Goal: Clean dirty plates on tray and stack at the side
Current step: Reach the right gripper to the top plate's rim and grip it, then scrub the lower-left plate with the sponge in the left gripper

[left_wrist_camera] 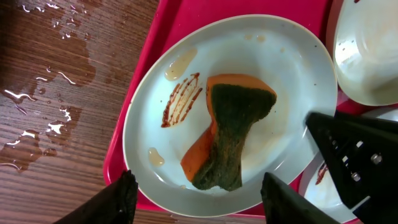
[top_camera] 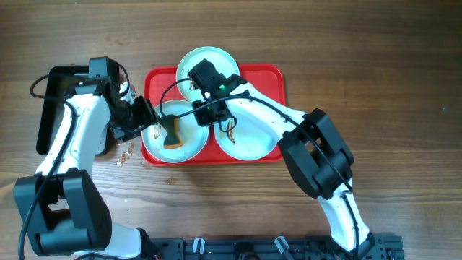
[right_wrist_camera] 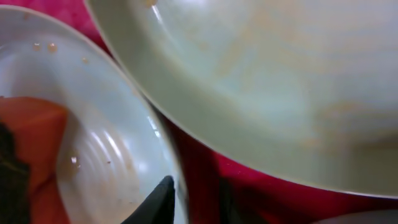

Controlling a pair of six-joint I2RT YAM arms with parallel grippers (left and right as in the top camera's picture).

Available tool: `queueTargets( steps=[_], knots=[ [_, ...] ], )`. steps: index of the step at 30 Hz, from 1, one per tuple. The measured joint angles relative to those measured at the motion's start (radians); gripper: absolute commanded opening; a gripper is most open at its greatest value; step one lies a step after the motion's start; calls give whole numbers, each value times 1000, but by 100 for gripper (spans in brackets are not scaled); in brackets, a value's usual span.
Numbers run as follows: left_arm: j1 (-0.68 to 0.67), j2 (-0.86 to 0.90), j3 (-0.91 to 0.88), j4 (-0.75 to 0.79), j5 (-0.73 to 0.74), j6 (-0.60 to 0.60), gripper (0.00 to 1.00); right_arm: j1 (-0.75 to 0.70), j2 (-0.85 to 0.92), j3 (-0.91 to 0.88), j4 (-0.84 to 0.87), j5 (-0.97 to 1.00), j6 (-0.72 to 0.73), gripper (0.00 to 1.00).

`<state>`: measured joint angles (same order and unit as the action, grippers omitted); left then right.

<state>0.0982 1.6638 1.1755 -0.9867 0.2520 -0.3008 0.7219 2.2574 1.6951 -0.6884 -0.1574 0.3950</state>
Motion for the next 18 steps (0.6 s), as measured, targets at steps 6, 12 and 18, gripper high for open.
queueTargets(
  steps=[6, 12, 18],
  knots=[
    [-36, 1, -3, 3, -4, 3, 59, -1, 0, 0, -22, 24, 1, 7],
    [-103, 6, -21, 34, -4, 3, 68, -5, 0, 0, -40, -3, 1, 6],
    [-132, 8, -149, 204, 6, 0, 62, -5, 0, 0, -48, -11, 1, 4]
  ],
)
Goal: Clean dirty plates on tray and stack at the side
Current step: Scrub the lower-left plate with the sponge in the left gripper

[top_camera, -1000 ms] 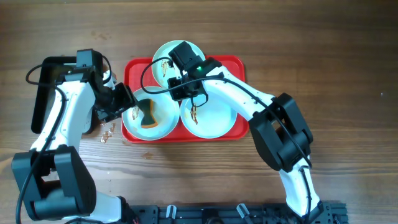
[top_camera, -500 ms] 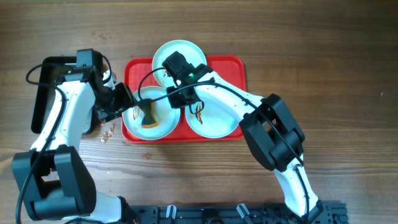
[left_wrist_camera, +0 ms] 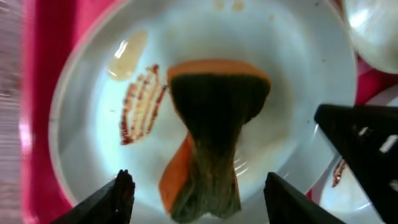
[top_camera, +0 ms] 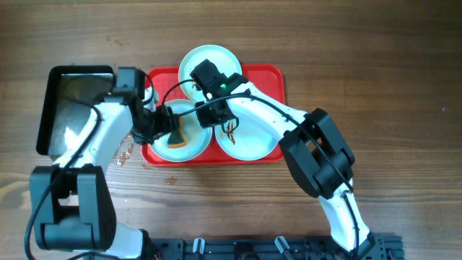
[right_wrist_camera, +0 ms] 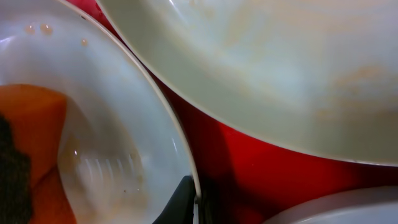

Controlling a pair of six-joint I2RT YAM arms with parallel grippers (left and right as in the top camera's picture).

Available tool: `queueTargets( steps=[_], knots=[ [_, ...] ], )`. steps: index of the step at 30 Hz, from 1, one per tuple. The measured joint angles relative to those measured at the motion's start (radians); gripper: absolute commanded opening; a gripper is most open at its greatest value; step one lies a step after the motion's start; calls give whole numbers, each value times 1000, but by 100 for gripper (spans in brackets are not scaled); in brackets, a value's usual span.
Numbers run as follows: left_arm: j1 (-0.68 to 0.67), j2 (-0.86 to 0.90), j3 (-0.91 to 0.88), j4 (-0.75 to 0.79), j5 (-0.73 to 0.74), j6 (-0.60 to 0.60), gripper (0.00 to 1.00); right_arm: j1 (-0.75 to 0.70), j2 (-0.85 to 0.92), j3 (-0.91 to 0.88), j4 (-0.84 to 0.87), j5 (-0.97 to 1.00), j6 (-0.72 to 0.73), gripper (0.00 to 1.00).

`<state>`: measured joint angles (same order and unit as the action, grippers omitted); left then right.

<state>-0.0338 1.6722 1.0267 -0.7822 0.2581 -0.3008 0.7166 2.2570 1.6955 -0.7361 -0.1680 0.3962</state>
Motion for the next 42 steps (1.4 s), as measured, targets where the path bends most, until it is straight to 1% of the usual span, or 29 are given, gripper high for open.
queueTargets(
  steps=[2, 7, 8, 12, 15, 17, 20, 21, 22, 24, 27, 29, 33, 34, 35, 40, 42],
  knots=[
    [-24, 3, -40, 52, 12, 0, 58, 0, 0, 1, -3, 0, 0, 4],
    [-64, 3, -48, 129, 8, 0, 57, -2, 0, 2, -3, -8, 0, 4],
    [-64, 3, -48, 132, -2, 0, 55, -2, 0, 2, -3, -10, 0, 4],
    [-64, 3, -48, 135, -53, 0, 56, -3, 0, 2, -4, -14, 0, 4],
    [-64, 20, -48, 148, -101, 0, 53, -3, 0, 2, -3, -14, 0, 4],
    [-64, 55, -48, 152, -105, 0, 51, -3, 0, 2, -3, -14, 0, 4],
    [-70, 70, -48, 162, -111, -2, 35, -3, 0, 2, -3, -14, 0, 4],
    [-72, 71, -48, 170, -112, 3, 35, -3, 0, 2, -3, -14, 0, 4],
    [-76, 72, -48, 179, -112, 1, 38, -3, 0, 2, -3, -15, 0, 4],
    [-79, 75, -48, 185, -111, 2, 41, -3, 0, 2, -3, -15, 0, 5],
    [-79, 75, -45, 183, -112, 3, 41, -3, 0, 2, -3, -14, 0, 5],
    [-79, 79, -29, 153, -112, 3, 39, -3, 0, 2, -3, -15, 0, 5],
    [-79, 80, -6, 135, -112, 2, 20, -4, 0, 2, -3, -15, 0, 6],
    [-79, 80, -6, 135, -111, 0, 14, -4, 0, 2, -3, -15, 0, 5],
    [-79, 80, -6, 135, -112, 0, 4, -4, 0, 2, -3, -15, 0, 5],
    [-79, 80, -6, 131, -100, 2, 4, -4, 0, 2, -3, -15, 0, 5],
    [-79, 81, -6, 135, -35, 3, 4, -4, 0, 2, -3, -15, 0, 5]
  ],
)
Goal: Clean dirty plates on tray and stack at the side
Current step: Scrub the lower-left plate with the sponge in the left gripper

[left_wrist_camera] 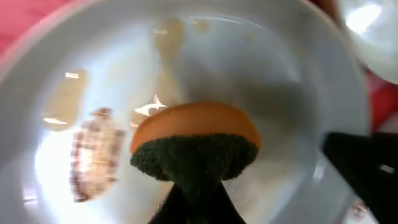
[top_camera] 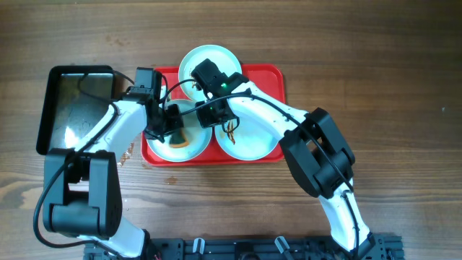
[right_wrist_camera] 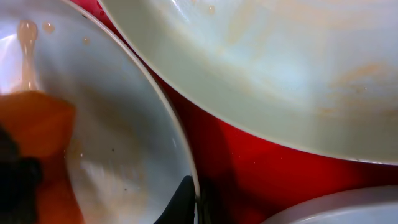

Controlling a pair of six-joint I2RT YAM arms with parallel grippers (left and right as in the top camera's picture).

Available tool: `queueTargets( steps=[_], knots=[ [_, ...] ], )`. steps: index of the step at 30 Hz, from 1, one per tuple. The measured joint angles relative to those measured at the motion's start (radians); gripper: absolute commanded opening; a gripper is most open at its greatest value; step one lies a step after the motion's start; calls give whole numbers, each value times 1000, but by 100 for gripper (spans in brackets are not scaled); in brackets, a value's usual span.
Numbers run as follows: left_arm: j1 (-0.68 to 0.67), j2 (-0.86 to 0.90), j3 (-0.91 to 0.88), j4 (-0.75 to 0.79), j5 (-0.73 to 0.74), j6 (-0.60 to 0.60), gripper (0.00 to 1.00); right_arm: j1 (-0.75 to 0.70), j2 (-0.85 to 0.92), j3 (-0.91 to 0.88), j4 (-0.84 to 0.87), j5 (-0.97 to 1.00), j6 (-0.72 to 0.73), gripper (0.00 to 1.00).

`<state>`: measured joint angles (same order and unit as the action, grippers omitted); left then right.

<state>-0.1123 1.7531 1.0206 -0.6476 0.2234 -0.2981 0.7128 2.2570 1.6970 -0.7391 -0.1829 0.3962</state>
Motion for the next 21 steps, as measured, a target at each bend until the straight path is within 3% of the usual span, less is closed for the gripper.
queueTargets(
  steps=[5, 12, 15, 21],
  knots=[
    [-17, 2, 6, 28, 121, 0, 4, 0, 0, 0, 2, 0, 0, 5],
    [-27, 29, 9, 33, 48, 0, 4, 0, 0, 0, 3, 0, 0, 4],
    [-40, 57, 34, -5, -86, 0, 4, 0, 0, 0, 4, -8, 0, 4],
    [-46, 67, 45, -61, -532, -8, 4, 5, 0, 0, 7, -20, 1, 4]
  ],
)
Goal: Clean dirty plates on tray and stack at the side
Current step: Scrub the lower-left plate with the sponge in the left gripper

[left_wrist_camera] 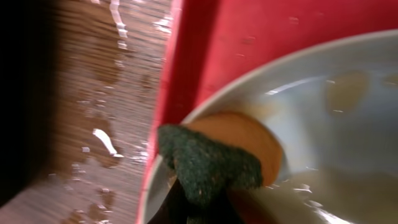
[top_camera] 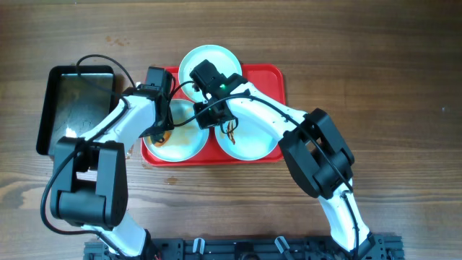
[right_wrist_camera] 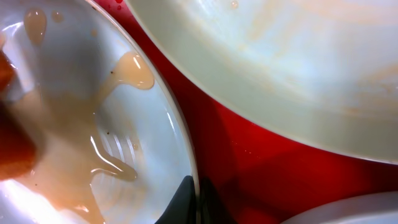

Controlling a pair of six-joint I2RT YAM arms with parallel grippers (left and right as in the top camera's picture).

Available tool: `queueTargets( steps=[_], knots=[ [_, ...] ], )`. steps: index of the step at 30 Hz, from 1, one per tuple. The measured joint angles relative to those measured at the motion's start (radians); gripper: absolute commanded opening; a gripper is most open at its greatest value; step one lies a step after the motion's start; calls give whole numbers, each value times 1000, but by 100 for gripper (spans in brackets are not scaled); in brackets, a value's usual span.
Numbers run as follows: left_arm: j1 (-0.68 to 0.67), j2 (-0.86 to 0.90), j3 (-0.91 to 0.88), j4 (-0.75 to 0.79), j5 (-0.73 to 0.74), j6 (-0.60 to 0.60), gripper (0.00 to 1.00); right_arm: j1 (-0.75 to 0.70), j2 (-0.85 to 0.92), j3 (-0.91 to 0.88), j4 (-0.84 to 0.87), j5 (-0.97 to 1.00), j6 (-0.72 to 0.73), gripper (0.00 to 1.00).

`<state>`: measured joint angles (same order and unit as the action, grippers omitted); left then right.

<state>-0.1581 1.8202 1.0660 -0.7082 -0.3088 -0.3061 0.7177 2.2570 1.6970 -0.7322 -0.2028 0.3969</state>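
Three white plates lie on a red tray (top_camera: 271, 81). My left gripper (top_camera: 160, 124) (left_wrist_camera: 202, 210) is shut on a green-and-orange sponge (left_wrist_camera: 210, 163), pressed at the left edge of the left plate (top_camera: 185, 141) (left_wrist_camera: 348, 112). My right gripper (top_camera: 205, 115) (right_wrist_camera: 196, 198) is shut on that plate's right rim. In the right wrist view the left plate (right_wrist_camera: 81, 124) carries smeared pale liquid. Behind stands the top plate (top_camera: 211, 58) (right_wrist_camera: 280, 62). The right plate (top_camera: 251, 144) has brown streaks.
A black basin (top_camera: 72, 101) holding water stands left of the tray. Water drops (top_camera: 124, 153) wet the wooden table (left_wrist_camera: 93, 124) beside the tray's left rim (left_wrist_camera: 236, 37).
My left gripper has moved with the sponge from the middle of the left plate to its left edge. The plate's surface now shows smeared liquid. The right gripper still pinches the rim.
The sponge lay loose on the streaked left plate, with my left gripper open beside it and the right open at the rim. Then the right shut on the rim. Then the left held the sponge mid-plate, and now at the left edge.
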Motion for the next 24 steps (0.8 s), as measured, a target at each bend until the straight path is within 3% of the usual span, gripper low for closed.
queueTargets(
  steps=[5, 9, 19, 21, 24],
  knots=[
    [-2, 2, 60, -75, -42, -21, 4, 1, 0, 0, -1, -3, 0, 4],
    [1, -39, 95, -51, 154, -26, 4, 1, 0, 0, -3, -2, 0, 4],
    [3, -5, 24, 55, 462, -29, 4, 1, 0, 0, -4, -2, -1, 4],
    [4, 6, 21, 37, 447, -30, 4, 1, 0, 0, -5, -2, -1, 4],
    [2, 5, 26, -57, 295, -42, 4, 1, 0, 0, -5, -2, -1, 4]
  ],
)
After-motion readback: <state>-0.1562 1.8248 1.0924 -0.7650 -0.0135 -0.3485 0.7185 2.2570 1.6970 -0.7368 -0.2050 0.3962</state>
